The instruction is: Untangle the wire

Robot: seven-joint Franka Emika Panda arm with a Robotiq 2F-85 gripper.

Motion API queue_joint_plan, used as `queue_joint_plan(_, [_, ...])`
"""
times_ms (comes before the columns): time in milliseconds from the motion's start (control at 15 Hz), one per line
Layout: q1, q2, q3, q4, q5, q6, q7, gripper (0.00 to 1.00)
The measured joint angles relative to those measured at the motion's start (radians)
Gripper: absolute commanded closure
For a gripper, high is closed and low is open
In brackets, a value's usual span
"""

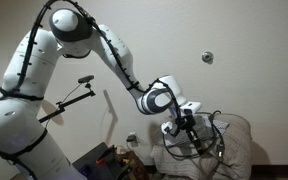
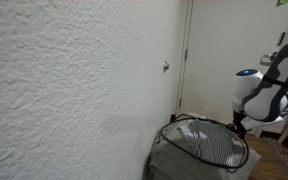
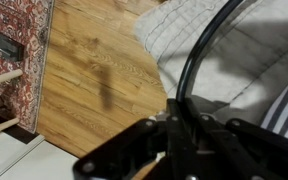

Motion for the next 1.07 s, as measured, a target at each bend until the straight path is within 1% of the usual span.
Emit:
queue_joint_plan(200, [0.003, -0.024, -0.001, -0.015, 0.000, 0.000, -0.028, 0.98])
queue_joint_plan(333, [0.017, -0.047, -0.002, -0.036, -0.001, 0.000, -0.039, 0.98])
queue_joint_plan(467, [0.043, -0.071, -0.004, -0.062, -0.003, -0.003, -0.051, 0.98])
queue_joint_plan(867, [0.158, -0.110, -0.021, -0.130, -0.012, -0.006, -0.051, 0.98])
queue_joint_plan(1067, [0.189, -0.118, -0.023, -0.148, -0.017, -0.006, -0.051, 0.98])
